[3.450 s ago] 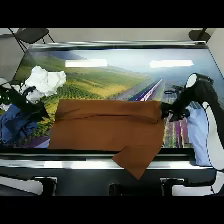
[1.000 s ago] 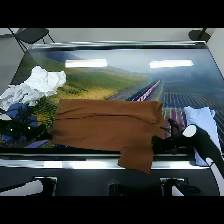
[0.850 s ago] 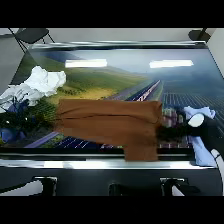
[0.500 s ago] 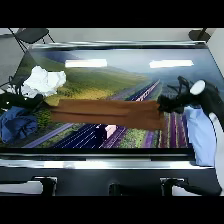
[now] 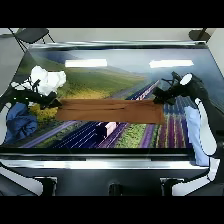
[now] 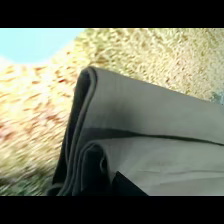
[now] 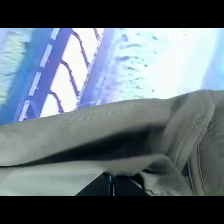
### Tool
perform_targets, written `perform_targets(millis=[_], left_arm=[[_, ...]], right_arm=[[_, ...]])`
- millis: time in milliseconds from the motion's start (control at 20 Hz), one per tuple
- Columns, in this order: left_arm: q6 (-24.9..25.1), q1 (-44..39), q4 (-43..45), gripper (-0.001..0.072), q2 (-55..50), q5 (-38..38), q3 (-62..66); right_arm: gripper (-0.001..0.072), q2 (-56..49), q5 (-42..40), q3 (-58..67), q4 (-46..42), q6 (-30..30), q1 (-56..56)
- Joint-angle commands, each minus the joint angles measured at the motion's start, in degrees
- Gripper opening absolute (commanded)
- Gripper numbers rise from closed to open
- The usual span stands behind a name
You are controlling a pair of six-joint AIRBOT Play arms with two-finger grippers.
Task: Fold the shirts.
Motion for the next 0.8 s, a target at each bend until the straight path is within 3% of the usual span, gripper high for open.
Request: perform_targets(millis=[0,50,100,200,350,750], left_arm=[[0.11,-0.92,-0.07,0.0320,-2.21,0.24,0.59],[0.11,-0.42,-0.02,0.0556,-2.01,-0.74,1.16],[0.11,0.48,-0.02,0.0605,-1.75,-2.16,2.29],[0.02,2.25,0.04,0.0604,0.13,-4.44,4.02],[0.17,3.23,1.57,0.0600,6.10,-3.37,4.09],[0.11,-0.13,2.12,0.0599,17.92,-3.43,4.02]], right_arm=[[0.0279,-1.16,2.54,0.76,1.01,0.28,-0.09],[0.0524,-0.46,5.22,1.40,0.90,-1.77,-0.59],[0.0614,0.00,8.57,2.34,1.36,-4.24,-1.70],[0.0675,0.81,14.86,3.23,3.17,-9.11,-6.29],[0.0677,0.35,22.58,1.33,2.91,-12.22,-14.64],[0.0711,-7.06,19.58,-5.05,16.20,-19.85,-17.84]])
